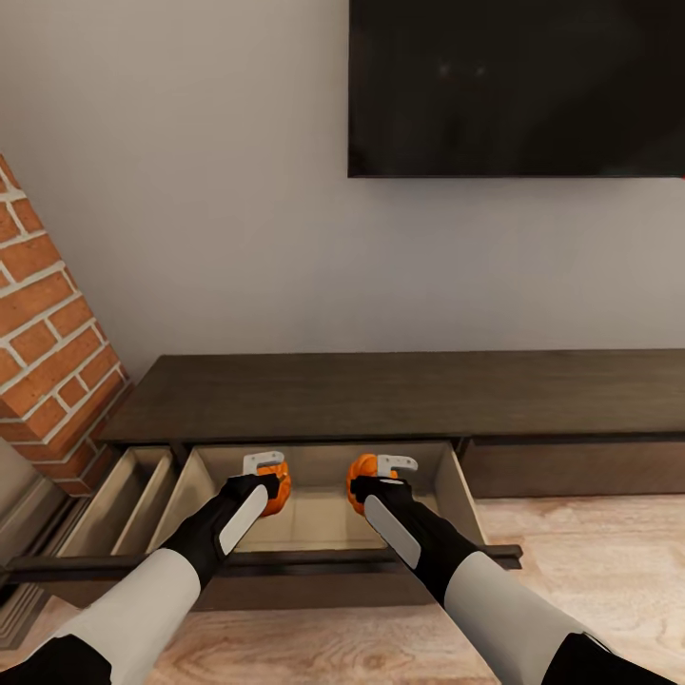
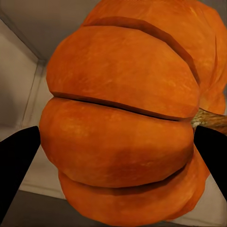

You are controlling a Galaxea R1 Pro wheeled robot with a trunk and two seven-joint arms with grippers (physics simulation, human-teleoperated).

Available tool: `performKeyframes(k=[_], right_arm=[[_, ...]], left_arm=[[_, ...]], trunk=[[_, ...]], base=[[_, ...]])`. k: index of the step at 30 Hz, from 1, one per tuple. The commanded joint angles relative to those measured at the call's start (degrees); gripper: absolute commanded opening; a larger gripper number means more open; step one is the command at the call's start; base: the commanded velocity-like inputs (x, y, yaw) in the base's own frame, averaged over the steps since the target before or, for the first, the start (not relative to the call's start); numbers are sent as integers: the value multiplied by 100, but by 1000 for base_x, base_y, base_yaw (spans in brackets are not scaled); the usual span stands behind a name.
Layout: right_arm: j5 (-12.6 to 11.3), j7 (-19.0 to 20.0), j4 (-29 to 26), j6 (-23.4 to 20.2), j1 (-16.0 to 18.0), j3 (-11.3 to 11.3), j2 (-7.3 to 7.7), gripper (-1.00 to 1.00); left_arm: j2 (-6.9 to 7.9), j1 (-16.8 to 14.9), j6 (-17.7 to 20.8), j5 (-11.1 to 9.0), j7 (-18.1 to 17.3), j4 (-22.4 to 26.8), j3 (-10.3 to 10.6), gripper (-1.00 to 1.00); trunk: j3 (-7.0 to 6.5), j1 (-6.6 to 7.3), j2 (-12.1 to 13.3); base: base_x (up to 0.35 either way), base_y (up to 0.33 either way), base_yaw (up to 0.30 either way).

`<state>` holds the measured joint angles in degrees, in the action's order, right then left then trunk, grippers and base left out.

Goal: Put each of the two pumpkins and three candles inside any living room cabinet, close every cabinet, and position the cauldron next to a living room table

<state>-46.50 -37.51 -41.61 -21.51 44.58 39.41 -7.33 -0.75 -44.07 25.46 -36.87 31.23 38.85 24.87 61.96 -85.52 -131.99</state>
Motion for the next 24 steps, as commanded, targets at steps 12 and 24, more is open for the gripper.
performKeyframes(k=[12, 24], right_arm=[[-63, -64, 3, -148, 6, 32, -5, -100], [-38, -64, -24, -393, 6, 31, -7, -100]], left_arm=[[4, -5, 112, -123, 38, 8, -37, -100], [5, -5, 437, -132, 21, 8, -75, -100]], trunk=[[149, -176, -323], [346, -418, -764]], base=[[17, 0, 0], [0, 0, 0]])
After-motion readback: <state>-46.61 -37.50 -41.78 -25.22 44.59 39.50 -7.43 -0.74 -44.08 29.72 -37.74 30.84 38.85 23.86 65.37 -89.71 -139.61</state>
